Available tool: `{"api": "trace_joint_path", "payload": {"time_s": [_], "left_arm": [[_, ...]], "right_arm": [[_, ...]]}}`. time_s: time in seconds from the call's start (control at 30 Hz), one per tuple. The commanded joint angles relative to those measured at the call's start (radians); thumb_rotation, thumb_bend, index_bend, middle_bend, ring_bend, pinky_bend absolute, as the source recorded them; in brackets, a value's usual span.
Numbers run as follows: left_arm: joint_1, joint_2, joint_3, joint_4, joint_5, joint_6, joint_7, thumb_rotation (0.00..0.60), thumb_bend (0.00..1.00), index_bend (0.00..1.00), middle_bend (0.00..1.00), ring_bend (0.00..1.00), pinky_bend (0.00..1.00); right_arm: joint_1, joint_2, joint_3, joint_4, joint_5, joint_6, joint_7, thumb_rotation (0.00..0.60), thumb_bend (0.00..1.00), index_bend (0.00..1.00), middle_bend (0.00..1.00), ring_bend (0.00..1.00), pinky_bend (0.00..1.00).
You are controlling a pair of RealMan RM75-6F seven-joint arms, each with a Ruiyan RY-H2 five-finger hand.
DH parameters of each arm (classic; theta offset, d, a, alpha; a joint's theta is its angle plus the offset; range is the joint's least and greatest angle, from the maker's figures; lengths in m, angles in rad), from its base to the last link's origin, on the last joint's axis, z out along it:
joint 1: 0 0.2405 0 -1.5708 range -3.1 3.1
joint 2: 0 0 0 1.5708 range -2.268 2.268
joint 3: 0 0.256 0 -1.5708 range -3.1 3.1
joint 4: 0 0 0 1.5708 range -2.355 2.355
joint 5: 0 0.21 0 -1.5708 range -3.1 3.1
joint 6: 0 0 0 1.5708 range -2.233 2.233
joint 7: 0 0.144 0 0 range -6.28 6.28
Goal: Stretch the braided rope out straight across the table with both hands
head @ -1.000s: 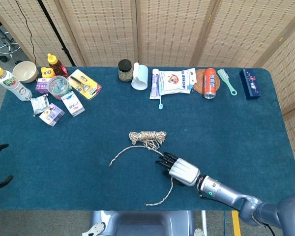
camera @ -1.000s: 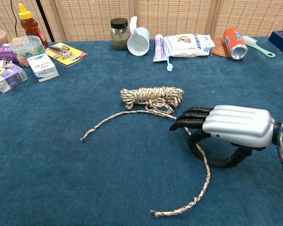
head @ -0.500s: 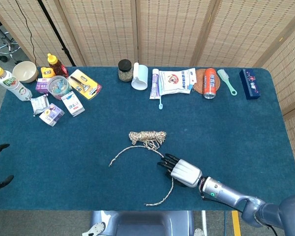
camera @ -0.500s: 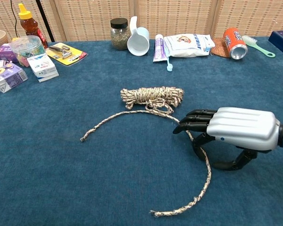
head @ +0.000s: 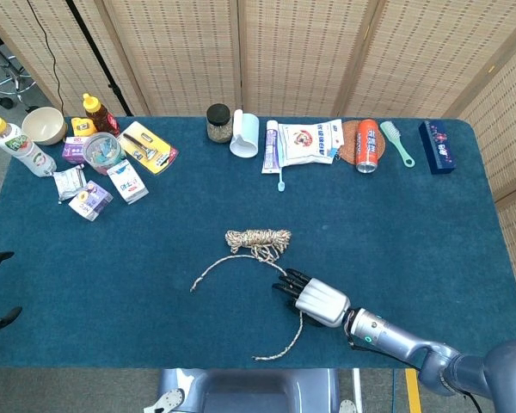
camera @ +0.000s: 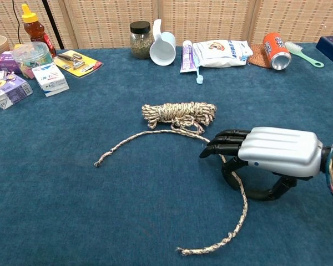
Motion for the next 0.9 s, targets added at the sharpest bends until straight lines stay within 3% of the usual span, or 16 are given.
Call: {"api": "trace_joint_path", "payload": {"time_s": [0.03,0.9], "left_arm": [[-0.001,-0.001,0.0,0.001,0.0,-0.002,-0.001,0.6,0.13,0.19,0.05,0.02,0.0],[0.001,0.001,0.001,0.007,0.002,-0.001,-0.006,0.6,0.13,0.19,0.05,0.01,0.0]], "right_arm": [[0.0,-0.003,0.001,0.002,0.003,-0.002,0.001,0.6,0.42,0.5,0.1,0.0,0.0],[-0.007,-0.012,-0.001,0.002,0.012,0.005,0.0,0.6,0.47,0.55,0.14,0.0,0.0]]}}
